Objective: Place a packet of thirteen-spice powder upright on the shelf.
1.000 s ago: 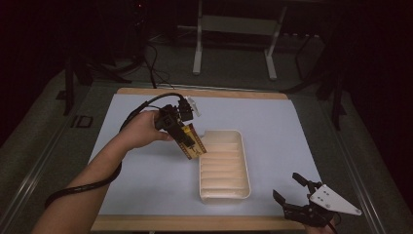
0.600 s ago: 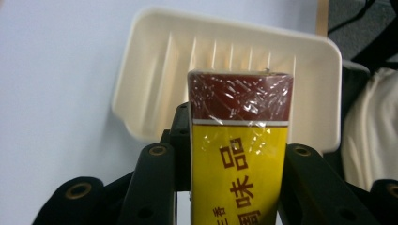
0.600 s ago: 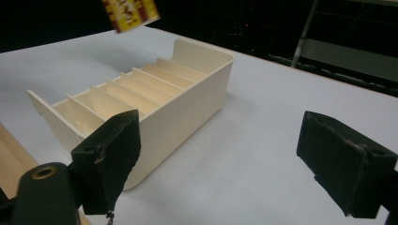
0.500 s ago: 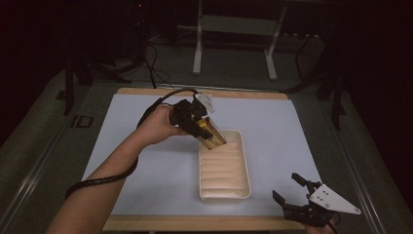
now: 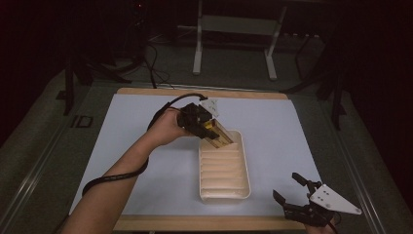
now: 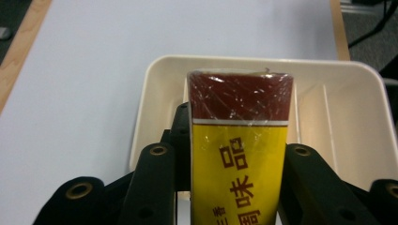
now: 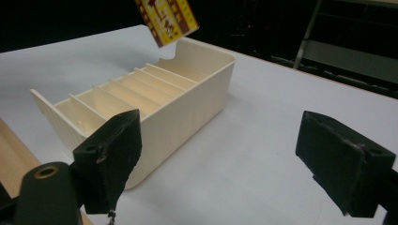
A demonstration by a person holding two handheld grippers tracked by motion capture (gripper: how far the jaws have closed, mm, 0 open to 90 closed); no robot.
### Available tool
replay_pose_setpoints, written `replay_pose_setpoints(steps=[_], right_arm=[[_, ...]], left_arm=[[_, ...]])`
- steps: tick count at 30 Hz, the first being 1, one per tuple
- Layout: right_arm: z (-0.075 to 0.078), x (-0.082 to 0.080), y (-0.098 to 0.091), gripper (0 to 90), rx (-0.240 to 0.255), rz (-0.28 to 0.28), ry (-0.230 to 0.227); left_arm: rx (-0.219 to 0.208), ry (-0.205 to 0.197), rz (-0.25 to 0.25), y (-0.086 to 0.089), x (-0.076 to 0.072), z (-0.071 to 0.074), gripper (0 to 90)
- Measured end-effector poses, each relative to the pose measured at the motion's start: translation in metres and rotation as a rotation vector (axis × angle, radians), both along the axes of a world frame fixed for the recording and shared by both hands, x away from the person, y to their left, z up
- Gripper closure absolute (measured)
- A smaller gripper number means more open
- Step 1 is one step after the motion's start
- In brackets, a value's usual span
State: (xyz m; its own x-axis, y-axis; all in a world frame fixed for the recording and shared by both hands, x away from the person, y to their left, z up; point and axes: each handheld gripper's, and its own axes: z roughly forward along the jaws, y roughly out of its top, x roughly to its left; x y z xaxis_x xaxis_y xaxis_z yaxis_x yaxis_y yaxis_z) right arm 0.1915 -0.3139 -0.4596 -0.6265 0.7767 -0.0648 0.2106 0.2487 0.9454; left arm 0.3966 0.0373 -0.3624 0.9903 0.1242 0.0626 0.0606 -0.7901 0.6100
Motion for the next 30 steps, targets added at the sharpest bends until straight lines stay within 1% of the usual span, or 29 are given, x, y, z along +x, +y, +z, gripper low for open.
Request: replay_pose_setpoints(steps=[1, 2, 3, 4, 5, 8, 9, 11, 12, 13, 15, 17, 18, 19, 21, 24, 26, 27, 28, 30], right_arm=[[0.0, 0.0, 0.0, 14.7, -0.001, -0.001, -0.004], [0.0, 0.0, 0.0, 14.7, -0.001, -0.001, -0.004], [0.0, 0.0, 0.0, 14.7, 0.001, -0.003, -0.006], [0.0, 0.0, -0.001, 14.7, -0.002, -0.003, -0.01], [0.0, 0.0, -0.001, 14.7, -0.002, -0.001, -0.01], [0.0, 0.0, 0.0, 14.7, -0.004, 0.002, -0.009], [0.0, 0.0, 0.0, 14.7, -0.004, 0.004, -0.007], [0.0, 0.0, 0.0, 14.7, -0.004, 0.006, -0.008], [0.0, 0.0, 0.0, 14.7, -0.003, 0.008, -0.008], [0.0, 0.0, 0.0, 14.7, -0.003, 0.009, -0.007], [0.0, 0.0, 0.001, 14.7, -0.005, 0.014, -0.007], [0.0, 0.0, 0.001, 14.7, -0.004, 0.016, -0.007], [0.0, 0.0, 0.001, 14.7, -0.004, 0.016, -0.006], [0.0, 0.0, 0.001, 14.7, -0.004, 0.015, -0.006], [0.0, 0.0, 0.001, 14.7, -0.001, 0.015, -0.006], [0.0, 0.0, 0.001, 14.7, -0.003, 0.016, -0.006], [0.0, 0.0, 0.001, 14.7, -0.003, 0.018, -0.006], [0.0, 0.0, 0.001, 14.7, -0.004, 0.018, -0.005], [0.0, 0.0, 0.001, 14.7, -0.004, 0.019, -0.006], [0.0, 0.0, 0.001, 14.7, -0.003, 0.019, -0.004]], left_arm=[[0.009, -0.004, -0.004, -0.001, 0.001, -0.003, 68.7], [0.009, -0.004, -0.004, -0.001, 0.001, -0.003, 68.7], [0.009, -0.005, -0.003, -0.001, 0.003, -0.008, 68.7], [0.015, -0.002, -0.005, 0.0, 0.005, -0.01, 68.7], [0.008, -0.002, -0.007, 0.0, 0.006, -0.011, 68.7], [-0.003, -0.008, -0.007, 0.002, 0.007, -0.013, 68.7], [0.006, -0.017, -0.005, 0.003, 0.009, -0.016, 68.7], [0.008, -0.015, -0.003, 0.003, 0.009, -0.018, 68.7], [0.008, -0.006, -0.011, 0.003, 0.01, -0.019, 68.7], [0.015, -0.004, -0.011, 0.002, 0.01, -0.02, 68.7], [0.023, -0.004, -0.027, 0.002, 0.01, -0.022, 68.7], [0.019, -0.019, -0.03, 0.002, 0.009, -0.023, 68.6], [0.023, -0.015, -0.029, 0.002, 0.01, -0.024, 68.6], [0.027, -0.02, -0.028, 0.002, 0.011, -0.025, 68.6], [0.024, -0.012, -0.024, 0.003, 0.012, -0.026, 68.7], [0.035, -0.004, -0.028, 0.001, 0.013, -0.028, 68.7], [0.043, -0.014, -0.028, 0.001, 0.011, -0.029, 68.6], [0.05, -0.011, -0.031, 0.0, 0.012, -0.03, 68.6], [0.057, -0.017, -0.029, 0.0, 0.012, -0.031, 68.6], [0.079, -0.008, -0.035, -0.002, 0.012, -0.034, 68.6]])
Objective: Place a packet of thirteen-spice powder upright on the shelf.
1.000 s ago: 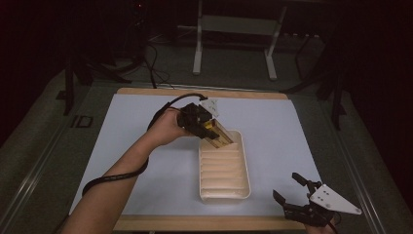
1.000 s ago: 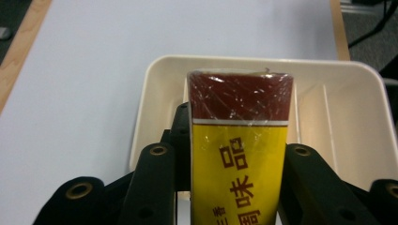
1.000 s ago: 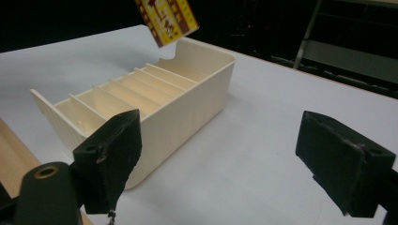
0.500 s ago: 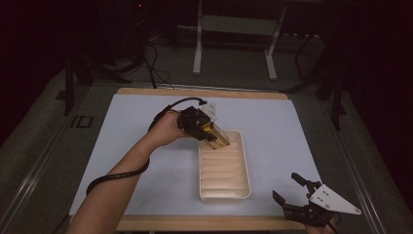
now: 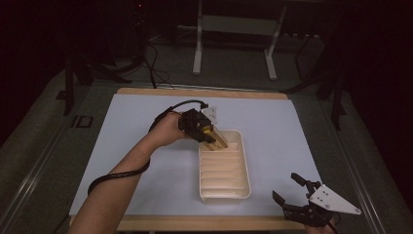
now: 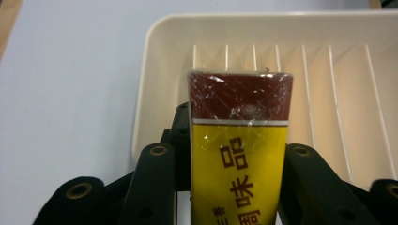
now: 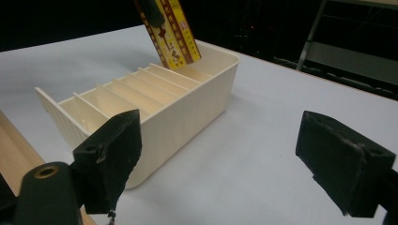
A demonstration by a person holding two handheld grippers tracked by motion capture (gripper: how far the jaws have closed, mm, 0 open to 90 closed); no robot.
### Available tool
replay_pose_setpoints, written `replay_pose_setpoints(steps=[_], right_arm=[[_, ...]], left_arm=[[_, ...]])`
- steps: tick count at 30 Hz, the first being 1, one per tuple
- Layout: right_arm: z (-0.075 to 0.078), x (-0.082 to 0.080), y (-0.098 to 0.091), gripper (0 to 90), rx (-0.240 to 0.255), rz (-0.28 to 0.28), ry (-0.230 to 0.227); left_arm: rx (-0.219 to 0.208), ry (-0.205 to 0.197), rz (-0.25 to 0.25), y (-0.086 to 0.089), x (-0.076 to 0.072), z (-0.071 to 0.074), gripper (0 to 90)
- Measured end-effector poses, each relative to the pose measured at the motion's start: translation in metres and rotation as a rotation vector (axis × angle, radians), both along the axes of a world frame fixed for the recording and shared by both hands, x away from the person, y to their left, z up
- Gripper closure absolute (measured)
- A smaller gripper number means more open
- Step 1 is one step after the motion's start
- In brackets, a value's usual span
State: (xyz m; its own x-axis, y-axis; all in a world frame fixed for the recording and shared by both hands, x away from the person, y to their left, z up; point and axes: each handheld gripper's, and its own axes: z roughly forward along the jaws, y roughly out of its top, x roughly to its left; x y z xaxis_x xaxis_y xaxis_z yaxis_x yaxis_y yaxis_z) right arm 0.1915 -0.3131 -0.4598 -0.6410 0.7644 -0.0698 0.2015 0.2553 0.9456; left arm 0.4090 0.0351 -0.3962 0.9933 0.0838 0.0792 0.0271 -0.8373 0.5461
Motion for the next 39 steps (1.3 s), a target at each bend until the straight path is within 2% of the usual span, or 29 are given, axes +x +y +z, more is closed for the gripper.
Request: replay_pose_setpoints(steps=[3, 9, 19, 26, 32, 39], right_arm=[[0.0, 0.0, 0.0, 14.7, -0.002, 0.0, -0.001], [0.0, 0.0, 0.0, 14.7, 0.0, -0.001, 0.0], [0.0, 0.001, -0.001, 14.7, 0.002, 0.001, 0.003], [0.0, 0.001, -0.001, 14.7, 0.008, 0.003, 0.008], [-0.001, 0.001, -0.002, 14.7, 0.009, 0.004, 0.011], [-0.001, 0.001, -0.001, 14.7, 0.003, 0.002, 0.011]], left_arm=[[0.034, -0.001, -0.011, -0.003, 0.001, -0.005, 68.5], [0.064, 0.006, -0.009, -0.007, 0.003, -0.011, 68.3], [0.142, 0.024, -0.029, -0.025, 0.008, -0.021, 68.0], [0.147, 0.05, -0.041, -0.035, 0.015, -0.024, 67.6], [0.134, 0.079, -0.026, -0.041, 0.018, -0.027, 67.2], [0.157, 0.078, -0.041, -0.05, 0.021, -0.035, 67.5]])
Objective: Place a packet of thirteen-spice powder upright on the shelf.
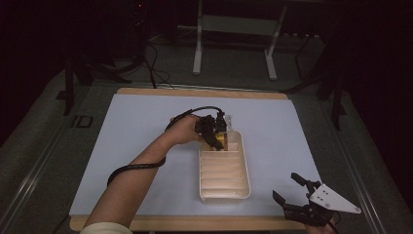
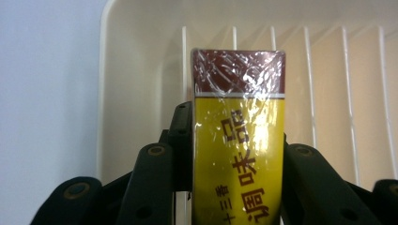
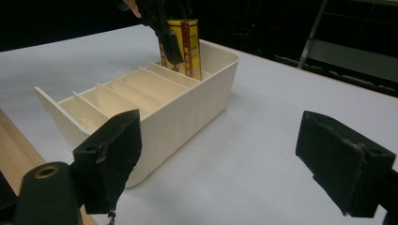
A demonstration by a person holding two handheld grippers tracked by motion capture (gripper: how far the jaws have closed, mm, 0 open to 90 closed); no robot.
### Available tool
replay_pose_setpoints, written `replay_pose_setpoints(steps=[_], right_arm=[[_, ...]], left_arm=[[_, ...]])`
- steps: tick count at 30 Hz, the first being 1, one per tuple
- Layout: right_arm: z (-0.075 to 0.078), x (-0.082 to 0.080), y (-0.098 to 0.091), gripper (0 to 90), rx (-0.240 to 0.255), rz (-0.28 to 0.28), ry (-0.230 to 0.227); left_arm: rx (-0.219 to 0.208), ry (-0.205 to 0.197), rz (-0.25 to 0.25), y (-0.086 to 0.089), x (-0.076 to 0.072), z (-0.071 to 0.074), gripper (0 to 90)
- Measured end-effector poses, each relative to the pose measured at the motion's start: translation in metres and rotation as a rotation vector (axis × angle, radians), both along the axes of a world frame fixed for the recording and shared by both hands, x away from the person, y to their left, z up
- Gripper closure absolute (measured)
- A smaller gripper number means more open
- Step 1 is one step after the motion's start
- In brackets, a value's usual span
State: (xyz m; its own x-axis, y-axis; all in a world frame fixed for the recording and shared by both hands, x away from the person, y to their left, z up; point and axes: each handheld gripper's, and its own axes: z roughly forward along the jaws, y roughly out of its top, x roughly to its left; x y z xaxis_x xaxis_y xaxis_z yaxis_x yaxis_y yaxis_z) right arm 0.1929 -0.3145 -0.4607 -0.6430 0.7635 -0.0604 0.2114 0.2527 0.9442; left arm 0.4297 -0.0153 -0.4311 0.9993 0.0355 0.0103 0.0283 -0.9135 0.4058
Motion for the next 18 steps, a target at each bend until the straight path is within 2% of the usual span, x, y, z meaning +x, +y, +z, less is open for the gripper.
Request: replay_pose_setpoints(steps=[4, 8, 11, 16, 18], right_arm=[[0.0, 0.0, 0.0, 14.7, 0.002, 0.003, -0.001], [0.0, 0.0, 0.0, 14.7, 0.001, 0.006, 0.002], [0.0, 0.0, 0.0, 14.7, 0.004, 0.004, 0.004], [0.0, 0.0, 0.0, 14.7, 0.002, 0.005, 0.002], [0.0, 0.0, 0.0, 14.7, 0.001, 0.005, 0.0]], left_arm=[[-0.009, 0.01, 0.008, -0.003, 0.001, -0.005, 67.3], [-0.054, 0.034, 0.033, -0.001, 0.001, -0.007, 64.7], [-0.102, 0.022, 0.037, 0.005, 0.001, 0.001, 59.3], [-0.118, -0.002, 0.061, 0.015, -0.001, 0.016, 58.4], [-0.137, -0.009, 0.067, 0.02, -0.004, 0.022, 58.4]])
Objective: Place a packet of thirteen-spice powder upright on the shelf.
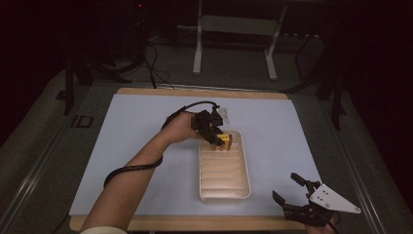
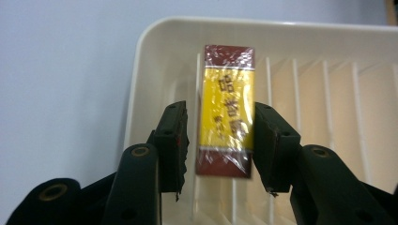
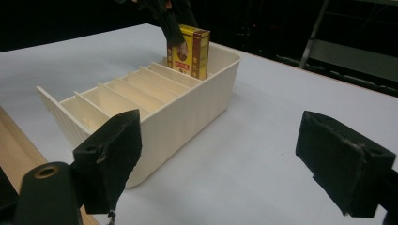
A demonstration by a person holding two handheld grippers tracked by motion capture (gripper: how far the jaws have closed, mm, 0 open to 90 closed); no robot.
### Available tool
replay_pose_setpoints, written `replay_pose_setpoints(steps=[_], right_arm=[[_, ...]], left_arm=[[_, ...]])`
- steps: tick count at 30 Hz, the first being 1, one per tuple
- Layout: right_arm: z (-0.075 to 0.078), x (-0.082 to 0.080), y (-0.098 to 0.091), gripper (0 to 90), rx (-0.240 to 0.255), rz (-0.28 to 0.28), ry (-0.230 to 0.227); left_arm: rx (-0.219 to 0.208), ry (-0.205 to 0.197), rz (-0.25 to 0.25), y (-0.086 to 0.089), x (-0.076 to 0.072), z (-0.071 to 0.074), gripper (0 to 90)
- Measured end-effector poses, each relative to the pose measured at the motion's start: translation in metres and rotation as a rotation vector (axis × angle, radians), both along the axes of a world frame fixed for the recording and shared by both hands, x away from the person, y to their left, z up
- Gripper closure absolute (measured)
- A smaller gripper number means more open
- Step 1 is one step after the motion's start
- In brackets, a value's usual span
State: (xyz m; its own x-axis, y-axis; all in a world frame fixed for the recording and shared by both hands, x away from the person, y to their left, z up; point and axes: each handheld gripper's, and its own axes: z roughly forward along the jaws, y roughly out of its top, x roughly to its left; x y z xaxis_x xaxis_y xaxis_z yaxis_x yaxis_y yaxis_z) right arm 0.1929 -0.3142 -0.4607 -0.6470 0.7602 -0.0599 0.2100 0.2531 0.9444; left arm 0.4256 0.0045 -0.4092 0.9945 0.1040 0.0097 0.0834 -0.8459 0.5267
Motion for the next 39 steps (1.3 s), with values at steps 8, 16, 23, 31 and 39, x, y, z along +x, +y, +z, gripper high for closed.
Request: replay_pose_setpoints(steps=[8, 16, 23, 31, 39], right_arm=[[0.0, 0.0, 0.0, 14.7, -0.001, -0.003, -0.002], [0.0, 0.0, 0.001, 14.7, -0.005, -0.008, -0.002], [0.0, 0.0, 0.001, 14.7, -0.008, -0.012, -0.002], [0.0, 0.0, 0.001, 14.6, -0.002, -0.023, -0.001], [0.0, 0.0, 0.001, 14.6, -0.005, -0.034, -0.005]], left_arm=[[-0.043, -0.019, 0.043, 0.022, -0.011, 0.016, 58.4], [-0.039, -0.009, 0.176, 0.041, -0.021, 0.015, 30.4], [-0.122, 0.036, 0.231, 0.061, -0.029, 0.01, 13.3], [-0.13, 0.024, 0.28, 0.078, -0.049, 0.007, 1.5], [-0.151, -0.015, 0.356, 0.096, -0.074, 0.003, 1.6]])
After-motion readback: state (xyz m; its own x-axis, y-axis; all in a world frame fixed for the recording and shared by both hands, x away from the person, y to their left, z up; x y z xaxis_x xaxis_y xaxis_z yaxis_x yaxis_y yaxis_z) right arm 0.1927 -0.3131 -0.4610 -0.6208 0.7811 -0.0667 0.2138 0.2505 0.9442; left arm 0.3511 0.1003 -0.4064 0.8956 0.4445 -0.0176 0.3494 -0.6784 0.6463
